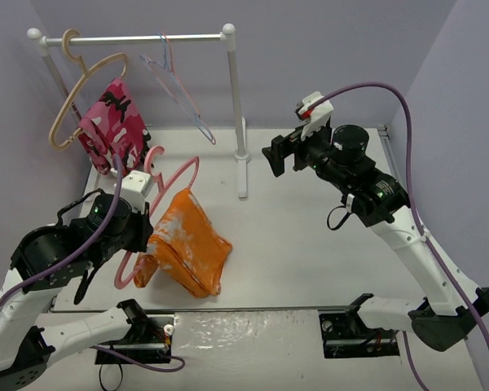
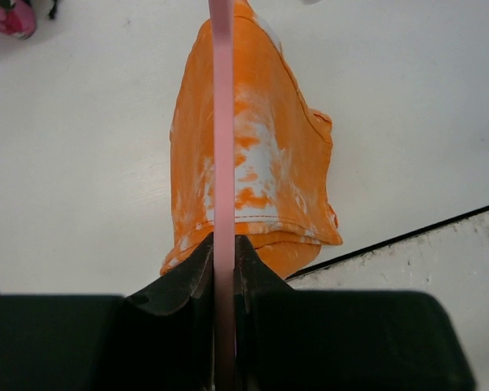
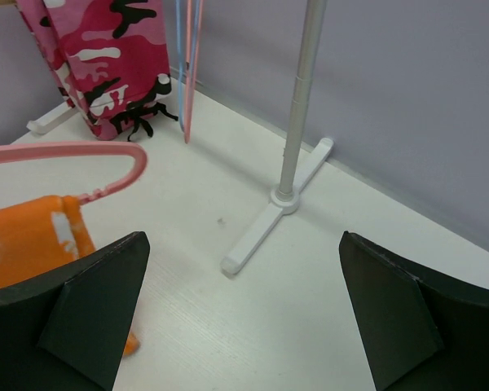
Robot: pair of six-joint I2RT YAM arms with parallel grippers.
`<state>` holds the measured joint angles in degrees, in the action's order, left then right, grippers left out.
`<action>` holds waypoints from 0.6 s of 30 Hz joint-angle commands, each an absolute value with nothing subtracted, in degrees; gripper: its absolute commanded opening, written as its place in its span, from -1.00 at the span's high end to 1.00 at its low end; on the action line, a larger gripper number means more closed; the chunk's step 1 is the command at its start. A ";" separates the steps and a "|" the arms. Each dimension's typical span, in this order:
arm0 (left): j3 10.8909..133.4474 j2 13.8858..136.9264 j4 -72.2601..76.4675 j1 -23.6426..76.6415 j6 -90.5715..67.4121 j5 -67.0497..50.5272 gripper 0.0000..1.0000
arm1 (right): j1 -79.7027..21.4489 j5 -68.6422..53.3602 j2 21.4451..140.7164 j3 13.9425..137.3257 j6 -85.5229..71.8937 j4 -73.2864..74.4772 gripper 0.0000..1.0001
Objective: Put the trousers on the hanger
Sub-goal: Place the hanger at the clothesline.
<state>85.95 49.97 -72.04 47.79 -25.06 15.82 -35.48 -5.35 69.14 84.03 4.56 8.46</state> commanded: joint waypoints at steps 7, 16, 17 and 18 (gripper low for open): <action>92.14 53.17 -69.05 47.38 -31.04 37.37 1.00 | -32.13 -5.75 66.63 79.90 3.04 2.90 -1.00; 93.72 61.25 -49.14 21.37 -18.92 15.79 1.00 | -31.64 -6.05 60.05 75.39 1.97 3.63 -1.00; 94.51 62.35 -47.52 20.19 -17.48 14.91 1.00 | -31.64 -5.98 59.05 74.70 1.67 3.78 -1.00; 95.86 64.11 -45.75 18.70 -16.25 13.28 1.00 | -31.64 -5.91 58.23 74.09 1.60 3.99 -1.00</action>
<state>89.46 61.00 -63.94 24.61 -22.75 20.06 -32.04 -5.54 62.44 74.96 2.78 7.97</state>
